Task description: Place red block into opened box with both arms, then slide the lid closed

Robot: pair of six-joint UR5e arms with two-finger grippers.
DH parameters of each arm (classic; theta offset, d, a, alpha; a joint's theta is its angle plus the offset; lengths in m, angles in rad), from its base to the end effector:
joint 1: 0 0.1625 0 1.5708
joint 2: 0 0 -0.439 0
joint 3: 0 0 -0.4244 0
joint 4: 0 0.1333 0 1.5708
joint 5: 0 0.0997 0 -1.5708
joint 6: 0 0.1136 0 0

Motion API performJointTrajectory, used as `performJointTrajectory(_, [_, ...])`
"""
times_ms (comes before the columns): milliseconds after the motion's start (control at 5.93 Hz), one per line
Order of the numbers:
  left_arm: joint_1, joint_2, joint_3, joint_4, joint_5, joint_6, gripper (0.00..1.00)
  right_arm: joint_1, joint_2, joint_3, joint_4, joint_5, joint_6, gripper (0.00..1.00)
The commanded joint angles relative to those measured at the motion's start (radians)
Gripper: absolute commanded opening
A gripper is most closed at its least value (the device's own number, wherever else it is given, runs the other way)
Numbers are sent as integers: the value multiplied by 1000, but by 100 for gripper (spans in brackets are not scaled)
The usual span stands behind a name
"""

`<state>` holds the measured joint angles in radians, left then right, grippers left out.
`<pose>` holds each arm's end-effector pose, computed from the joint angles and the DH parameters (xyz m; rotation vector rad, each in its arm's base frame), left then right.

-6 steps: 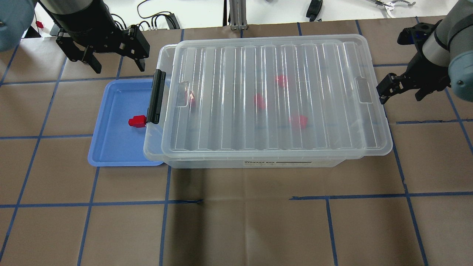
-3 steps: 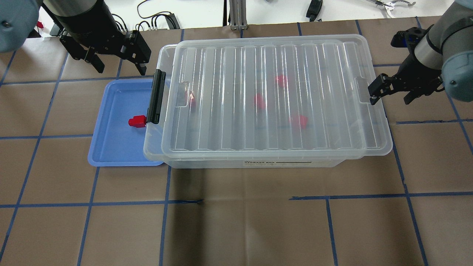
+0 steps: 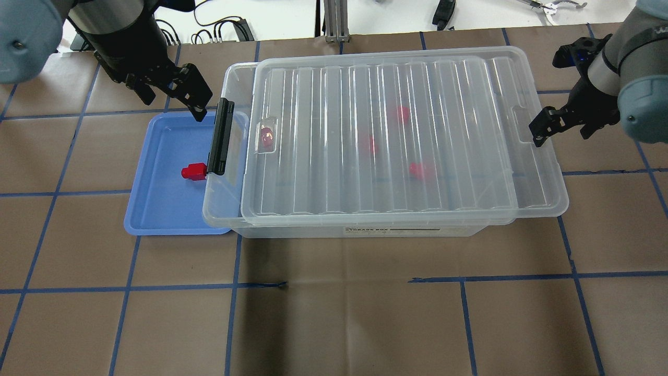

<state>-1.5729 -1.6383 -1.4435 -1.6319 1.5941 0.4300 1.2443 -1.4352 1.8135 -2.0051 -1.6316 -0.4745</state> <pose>-0.1318 -0.5525 0.5122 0.6687 3.0466 0.0097 -0.0598 -0.5706 0.3331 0.2239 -3.0553 0.0427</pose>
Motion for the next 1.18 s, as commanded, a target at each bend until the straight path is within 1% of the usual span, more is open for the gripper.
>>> performJointTrajectory(0, [80,2,-8,-2,-38,290,98,-22,2,-5,-24,-94,-42,100])
performJointTrajectory(169, [126,-18,-20,6,-36,596,98,-95,1,-8,-24,-108,-129,100])
performJointTrajectory(337, [183,-21,-55,15,-40,822,97,-144,-2,-14,-24,-108,-177,100])
performJointTrajectory(506, [244,-35,-143,117,-40,1009,97,-175,-2,-17,-41,-111,-221,100])
performJointTrajectory(675, [251,-43,-243,238,-30,1167,97,-196,-1,-17,-75,-134,-255,100])
performJointTrajectory(843, [251,-58,-344,361,-28,1203,97,-222,-2,-17,-83,-149,-256,100])
performJointTrajectory(1012, [251,-130,-400,495,-31,1261,97,-242,-13,-17,-84,-154,-250,100])
